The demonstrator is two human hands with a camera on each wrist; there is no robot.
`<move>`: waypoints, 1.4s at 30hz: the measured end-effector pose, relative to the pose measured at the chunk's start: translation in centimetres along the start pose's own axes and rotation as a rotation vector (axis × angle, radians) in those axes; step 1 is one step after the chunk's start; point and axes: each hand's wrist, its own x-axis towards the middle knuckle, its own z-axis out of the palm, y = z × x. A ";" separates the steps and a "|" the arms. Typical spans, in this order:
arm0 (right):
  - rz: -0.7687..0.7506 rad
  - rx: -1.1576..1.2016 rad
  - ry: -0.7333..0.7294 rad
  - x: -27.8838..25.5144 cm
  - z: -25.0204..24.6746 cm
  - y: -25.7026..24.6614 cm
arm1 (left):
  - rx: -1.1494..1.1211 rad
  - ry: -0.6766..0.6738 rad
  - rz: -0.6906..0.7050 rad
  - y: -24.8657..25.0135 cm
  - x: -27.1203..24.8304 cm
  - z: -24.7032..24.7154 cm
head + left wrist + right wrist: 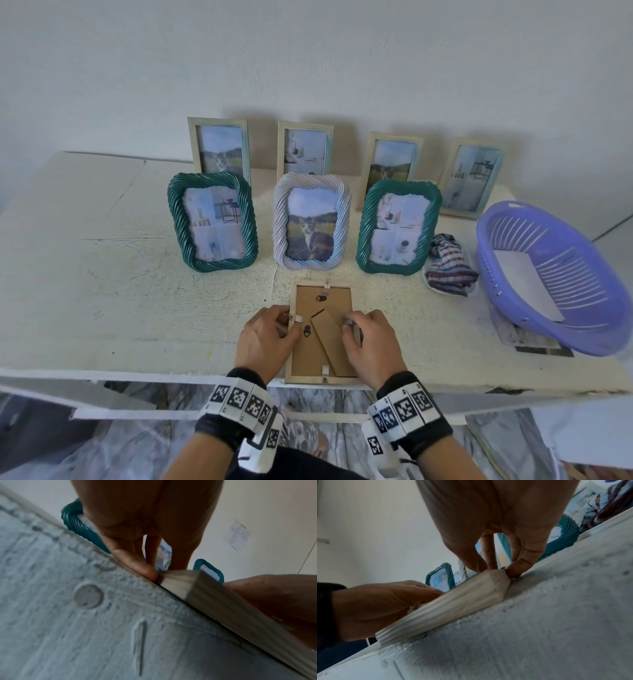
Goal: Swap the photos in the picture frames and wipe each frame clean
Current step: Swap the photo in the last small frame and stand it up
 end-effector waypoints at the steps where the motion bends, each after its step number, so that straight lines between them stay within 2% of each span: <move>1: -0.006 -0.009 -0.012 0.1 0.0 0.0 | 0.005 -0.004 -0.008 0.0 0.2 0.0; 10: -0.013 -0.084 -0.165 1.8 -1.1 0.1 | 0.060 0.027 -0.016 0.2 0.9 0.6; 23: -0.062 0.035 -0.250 2.2 -2.0 1.5 | 0.021 0.037 -0.189 0.8 1.0 0.9; 26: -0.068 -0.048 -0.251 3.0 -2.4 1.1 | -0.026 0.037 -0.167 0.5 0.8 0.5; 31: -0.181 -0.307 -0.113 5.6 -2.4 -0.8 | -0.037 0.038 -0.133 0.2 0.4 0.4; 34: -0.232 -0.360 -0.133 7.5 -2.2 -1.9 | -0.033 0.040 -0.134 0.2 0.5 0.4; 37: -0.188 -0.390 -0.181 8.8 -1.7 -2.5 | -0.032 0.034 -0.131 0.1 0.5 0.3; 42: -0.169 -0.487 -0.175 9.6 -0.7 -2.9 | -0.027 0.041 -0.127 0.2 0.5 0.3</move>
